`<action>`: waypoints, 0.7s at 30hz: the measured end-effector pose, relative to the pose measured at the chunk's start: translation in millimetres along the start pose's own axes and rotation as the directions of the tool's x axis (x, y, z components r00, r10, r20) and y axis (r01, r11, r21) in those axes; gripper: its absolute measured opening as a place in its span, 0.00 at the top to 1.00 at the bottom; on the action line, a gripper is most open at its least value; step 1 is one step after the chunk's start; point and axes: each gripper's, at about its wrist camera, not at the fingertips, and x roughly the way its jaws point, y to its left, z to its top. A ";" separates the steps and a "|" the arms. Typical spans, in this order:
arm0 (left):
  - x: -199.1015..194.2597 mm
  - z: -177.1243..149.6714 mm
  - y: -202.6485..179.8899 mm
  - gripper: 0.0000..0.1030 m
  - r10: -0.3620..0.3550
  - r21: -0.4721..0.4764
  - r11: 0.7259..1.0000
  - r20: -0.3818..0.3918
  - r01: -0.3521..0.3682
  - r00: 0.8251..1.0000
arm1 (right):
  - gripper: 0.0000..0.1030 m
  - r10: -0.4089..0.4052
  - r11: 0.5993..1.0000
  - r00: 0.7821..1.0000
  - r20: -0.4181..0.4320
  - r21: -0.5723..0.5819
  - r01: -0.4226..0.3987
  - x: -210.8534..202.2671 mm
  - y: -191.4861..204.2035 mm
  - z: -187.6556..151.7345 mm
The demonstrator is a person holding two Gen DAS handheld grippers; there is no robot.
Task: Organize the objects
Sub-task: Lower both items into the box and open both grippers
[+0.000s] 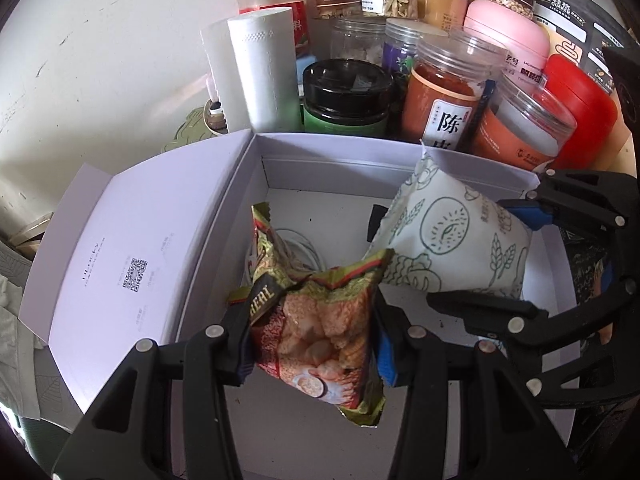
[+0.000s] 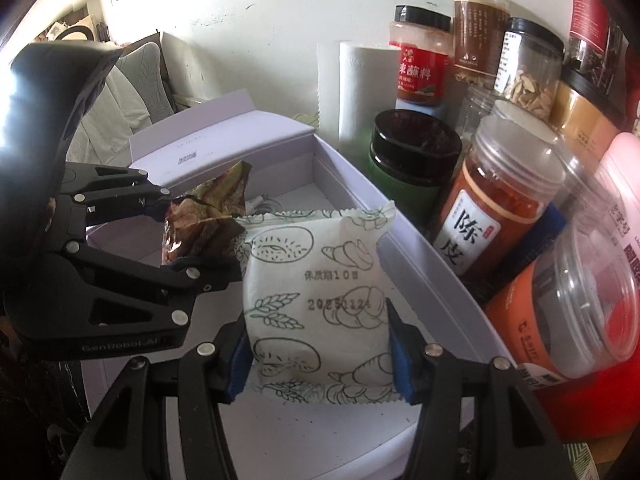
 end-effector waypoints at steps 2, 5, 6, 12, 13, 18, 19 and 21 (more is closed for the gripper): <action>0.6 -0.6 -1.8 0.56 0.007 0.007 1.000 0.003 -0.007 1.000 | 0.44 -0.003 1.000 1.000 -0.010 -0.003 0.003 3.4 1.6 -1.2; 2.5 -1.1 -3.3 0.55 0.012 0.019 1.000 0.005 -0.012 1.000 | 0.44 -0.008 1.000 0.999 -0.037 0.007 0.008 10.9 1.1 -2.2; 3.0 -0.9 -3.9 0.54 0.015 0.023 1.000 0.005 -0.015 1.000 | 0.44 -0.008 1.000 0.999 -0.041 0.010 0.009 12.3 0.8 -2.2; 4.4 -0.6 -5.9 0.53 0.019 0.036 0.999 0.001 -0.019 1.000 | 0.44 -0.025 1.000 0.999 -0.045 0.012 0.025 14.6 2.0 -3.8; 4.5 -0.9 -6.2 0.52 0.020 0.036 0.999 0.001 -0.020 1.000 | 0.43 -0.026 1.000 0.999 -0.046 0.011 0.027 15.5 2.1 -3.8; 5.9 -1.8 -6.8 0.51 0.030 0.038 0.999 -0.005 -0.030 1.000 | 0.34 -0.067 0.998 0.997 -0.048 -0.011 0.066 14.6 5.0 -3.0; 6.2 -2.1 -6.8 0.50 0.030 0.035 0.999 -0.010 -0.030 0.999 | 0.33 -0.075 0.997 0.996 -0.048 -0.012 0.074 13.4 4.7 -3.2; 6.8 -2.4 -7.6 0.47 0.031 0.037 0.999 -0.014 -0.030 0.999 | 0.31 -0.081 0.997 0.995 -0.054 -0.007 0.081 12.9 2.7 -3.6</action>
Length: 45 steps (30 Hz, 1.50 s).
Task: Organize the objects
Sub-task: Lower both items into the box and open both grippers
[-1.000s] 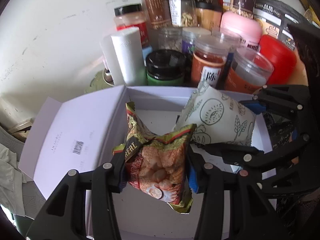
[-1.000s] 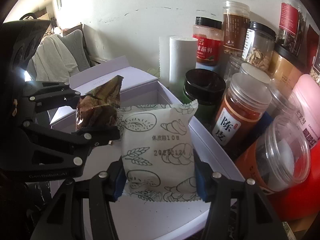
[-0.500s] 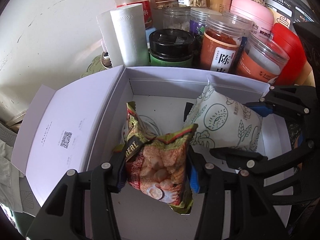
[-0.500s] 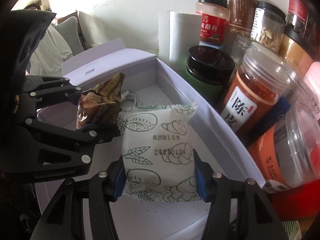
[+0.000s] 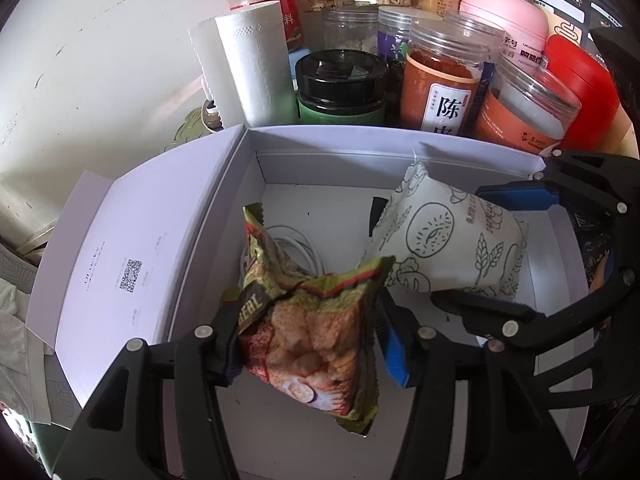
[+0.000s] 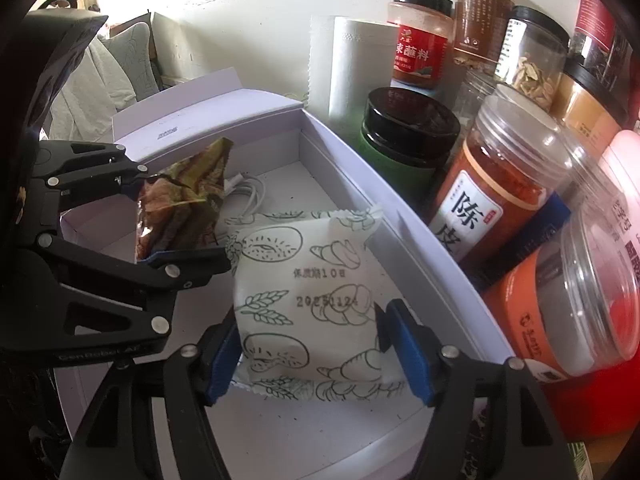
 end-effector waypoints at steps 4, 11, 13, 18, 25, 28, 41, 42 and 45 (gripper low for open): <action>-0.5 -2.0 -0.8 0.33 0.038 -0.011 0.999 -0.014 -0.038 0.999 | 0.29 -0.030 1.000 0.999 -0.009 0.002 0.030 -4.1 -0.5 -3.8; -13.5 -5.1 4.9 0.33 -0.016 -0.052 0.999 0.016 0.017 1.000 | 0.29 -0.071 0.997 0.997 -0.008 0.003 0.071 -12.6 1.1 -9.2; -16.7 -3.6 5.1 0.33 -0.015 -0.053 0.998 0.022 0.016 1.000 | 0.29 -0.083 0.997 0.997 -0.001 -0.002 0.083 -16.8 3.0 -8.0; -24.7 -4.6 6.5 0.33 -0.013 -0.068 0.998 0.022 0.014 1.000 | 0.29 -0.112 0.994 0.993 0.032 -0.002 0.112 -30.2 1.7 -6.6; -47.9 -4.7 8.4 0.33 -0.018 -0.093 0.995 0.059 0.023 0.998 | 0.29 -0.136 0.991 0.990 0.046 0.018 0.136 -45.5 -1.1 -7.7; -62.9 -5.4 8.2 0.33 -0.009 -0.096 0.995 0.078 0.017 0.997 | 0.29 -0.144 0.989 0.988 0.057 0.040 0.142 -56.7 -3.0 -8.9; -129.6 -10.8 4.9 0.33 0.011 -0.125 0.992 0.132 0.006 0.991 | 0.29 -0.166 0.985 0.978 0.129 0.066 0.159 -118.0 6.6 -11.2; -136.2 -12.0 3.9 0.33 0.013 -0.125 0.992 0.139 0.004 0.990 | 0.29 -0.163 0.986 0.977 0.137 0.067 0.155 -123.4 7.9 -11.8; -154.2 -15.0 0.9 0.33 0.016 -0.127 0.992 0.162 0.004 0.987 | 0.29 -0.168 0.985 0.974 0.156 0.065 0.159 -137.9 12.4 -13.2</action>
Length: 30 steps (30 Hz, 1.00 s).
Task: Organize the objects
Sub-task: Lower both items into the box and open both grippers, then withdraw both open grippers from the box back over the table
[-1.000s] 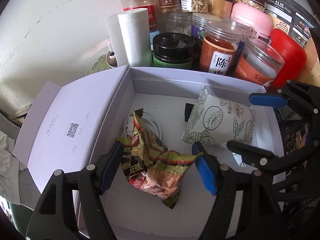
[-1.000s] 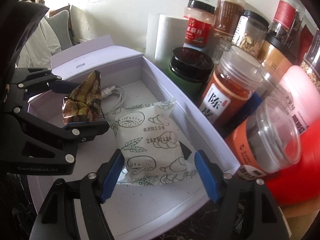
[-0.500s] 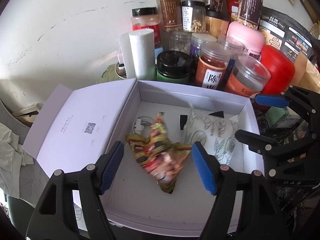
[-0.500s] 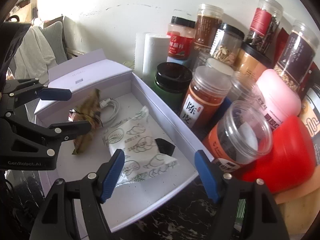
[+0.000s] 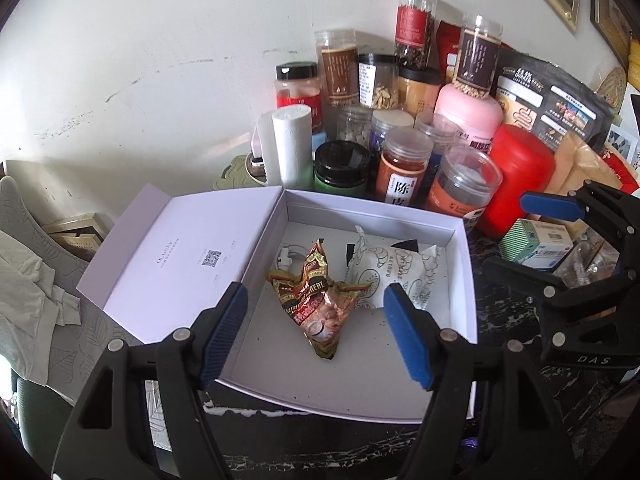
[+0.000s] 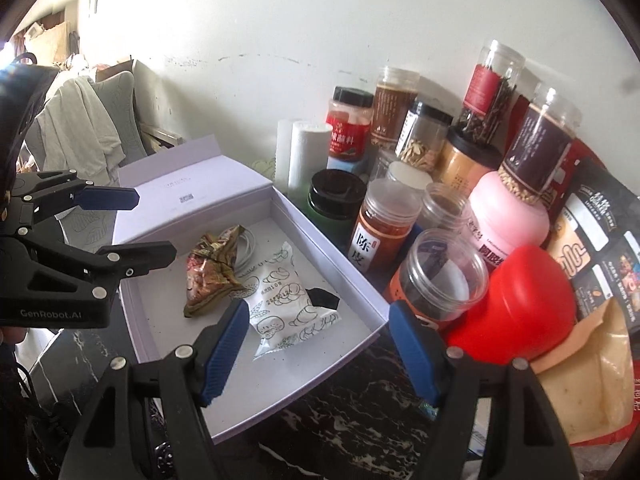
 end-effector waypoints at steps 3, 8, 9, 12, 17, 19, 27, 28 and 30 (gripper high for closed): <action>-19.1 -0.9 -3.9 0.33 0.002 0.006 1.000 0.015 -0.002 1.000 | 0.29 -0.005 1.000 1.000 0.022 -0.005 0.005 -16.0 2.2 0.4; -53.4 -4.5 -7.5 0.33 0.000 0.000 1.000 0.060 0.000 0.998 | 0.29 -0.020 1.000 0.998 0.059 -0.011 0.020 -45.7 6.7 -1.8; -59.6 -4.9 -7.7 0.33 0.001 -0.003 1.000 0.067 -0.001 0.998 | 0.29 -0.024 1.000 0.997 0.069 -0.011 0.025 -53.1 7.4 -2.2; -81.8 -8.3 -11.2 0.28 0.031 -0.002 1.000 0.097 -0.031 0.995 | 0.29 -0.031 0.999 0.995 0.093 -0.011 0.032 -71.7 8.9 -3.0; -117.0 -15.8 -18.9 0.15 0.050 0.005 0.999 0.148 -0.052 0.988 | 0.29 -0.052 0.998 0.989 0.142 -0.016 0.055 -105.8 13.1 -5.6; -130.7 -19.7 -23.8 0.13 0.058 0.014 0.998 0.162 -0.061 0.985 | 0.28 -0.058 0.998 0.986 0.157 -0.019 0.062 -117.3 15.6 -7.1; -176.0 -40.6 -49.3 0.08 0.090 0.044 0.994 0.216 -0.101 0.972 | 0.26 -0.098 0.994 0.973 0.210 -0.029 0.106 -160.3 24.9 -23.5; -181.1 -43.2 -51.0 0.08 0.079 0.034 0.995 0.215 -0.089 0.973 | 0.26 -0.105 0.993 0.971 0.215 -0.027 0.114 -165.0 25.1 -26.1; -187.3 -47.6 -51.7 0.08 0.061 0.014 0.998 0.207 -0.065 0.976 | 0.25 -0.112 0.992 0.968 0.225 -0.024 0.120 -175.3 25.4 -31.6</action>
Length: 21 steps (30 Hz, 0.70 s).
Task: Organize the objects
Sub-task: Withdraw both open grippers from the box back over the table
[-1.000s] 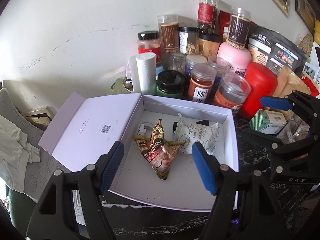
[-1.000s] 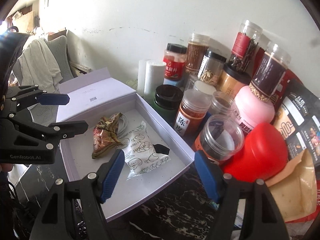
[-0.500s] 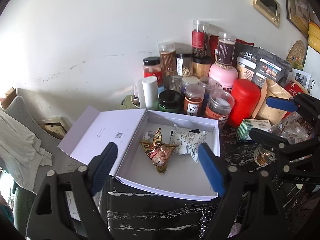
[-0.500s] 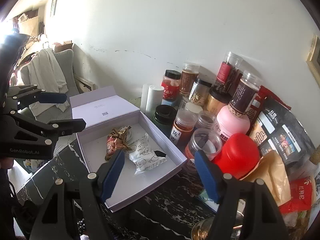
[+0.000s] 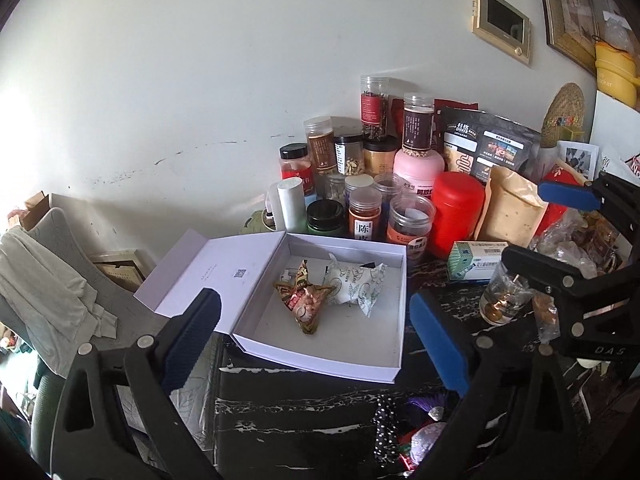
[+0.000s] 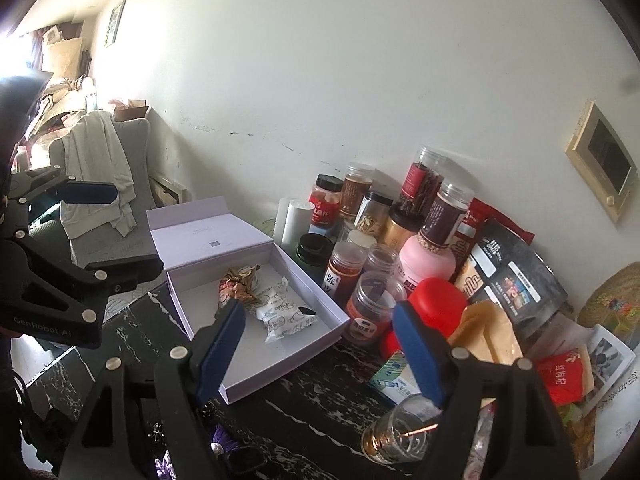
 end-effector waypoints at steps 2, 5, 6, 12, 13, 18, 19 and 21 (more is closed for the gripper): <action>-5.7 -2.3 -0.5 0.08 -0.013 -0.023 1.000 -0.004 0.013 1.000 | 0.25 -0.004 1.000 1.000 0.008 0.003 0.004 -9.8 -1.1 -3.7; -15.4 -9.1 -1.9 0.08 -0.001 -0.041 0.999 -0.008 0.001 1.000 | 0.25 -0.014 1.000 1.000 0.020 0.005 0.014 -22.7 -2.0 -10.7; -18.6 -11.8 -2.5 0.08 0.009 -0.043 0.999 -0.009 -0.009 1.000 | 0.25 -0.016 1.000 1.000 0.024 0.007 0.016 -27.3 -2.3 -13.6; -35.4 -30.6 -9.7 0.08 0.022 -0.042 0.999 -0.020 -0.023 1.000 | 0.25 -0.017 1.000 0.999 0.029 0.006 0.017 -44.7 0.2 -29.5; -39.0 -34.9 -11.7 0.08 0.023 -0.041 0.999 -0.020 -0.023 1.000 | 0.24 -0.015 1.000 0.999 0.029 0.005 0.015 -47.6 1.1 -32.8; -54.3 -50.8 -20.9 0.07 0.039 -0.025 0.999 -0.011 -0.039 0.999 | 0.24 -0.003 1.000 1.000 0.031 -0.001 0.003 -58.9 6.3 -44.8; -57.9 -54.1 -22.6 0.07 0.039 -0.026 0.999 -0.010 -0.039 0.999 | 0.24 0.000 1.000 0.999 0.032 -0.003 0.000 -61.9 8.0 -47.5; -63.6 -60.6 -26.3 0.06 0.033 -0.021 0.999 -0.008 -0.033 0.999 | 0.24 0.004 1.000 0.999 0.033 -0.004 -0.004 -67.3 10.9 -53.5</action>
